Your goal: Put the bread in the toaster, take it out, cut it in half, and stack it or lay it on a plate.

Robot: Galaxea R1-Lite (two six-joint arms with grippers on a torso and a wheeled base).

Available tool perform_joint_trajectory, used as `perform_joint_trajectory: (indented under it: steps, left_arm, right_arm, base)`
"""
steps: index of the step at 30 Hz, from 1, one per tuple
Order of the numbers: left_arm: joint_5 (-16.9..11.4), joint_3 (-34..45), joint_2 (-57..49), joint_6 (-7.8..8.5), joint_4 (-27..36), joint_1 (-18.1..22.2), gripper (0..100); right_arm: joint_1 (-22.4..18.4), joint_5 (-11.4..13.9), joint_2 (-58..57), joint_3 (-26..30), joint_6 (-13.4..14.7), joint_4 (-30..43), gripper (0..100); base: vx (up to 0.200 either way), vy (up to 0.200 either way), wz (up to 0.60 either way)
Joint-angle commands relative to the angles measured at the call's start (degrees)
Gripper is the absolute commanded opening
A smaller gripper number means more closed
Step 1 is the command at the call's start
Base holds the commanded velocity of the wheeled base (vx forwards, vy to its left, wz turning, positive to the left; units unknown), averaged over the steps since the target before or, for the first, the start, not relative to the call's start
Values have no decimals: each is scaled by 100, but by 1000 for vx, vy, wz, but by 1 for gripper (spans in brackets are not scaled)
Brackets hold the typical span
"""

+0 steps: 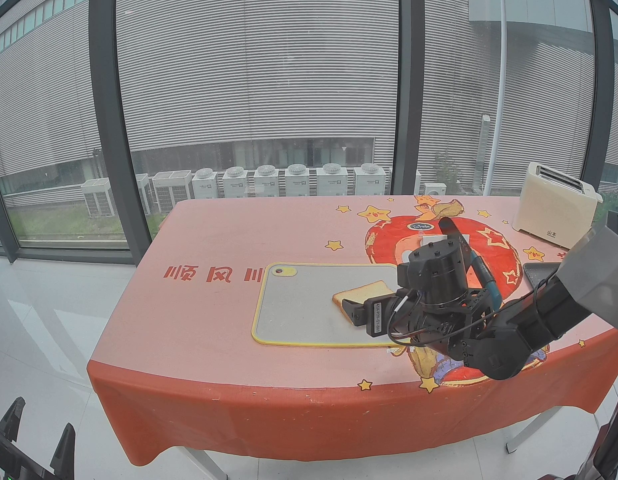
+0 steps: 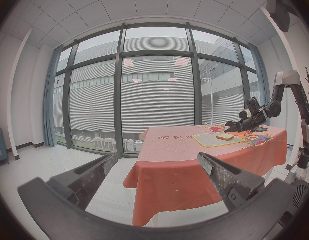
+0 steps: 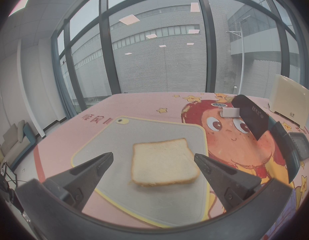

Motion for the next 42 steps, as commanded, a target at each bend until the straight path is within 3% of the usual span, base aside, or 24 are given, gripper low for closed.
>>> perform_joint_trajectory:
  steps: [1,11,24,28,42]
  left_arm:
    - [1,101,8,0,-1,2,100]
    - [1,101,8,0,-1,2,100]
    - [1,101,8,0,-1,2,100]
    - [1,101,8,0,-1,2,100]
    - [1,101,8,0,-1,2,100]
  right_arm:
    - [1,-1,-155,-27,4,2,100]
    - [-8,-10,-691,210,30,-7,100]
    - [-333,-80,-1491,887,-14,-25,100]
    - [-448,-80,-1746,1326,-58,-113,100]
    - [-483,-72,-1948,1467,-84,-121,100]
  base:
    - [0,0,0]
    - [0,0,0]
    - [0,0,0]
    - [0,0,0]
    - [0,0,0]
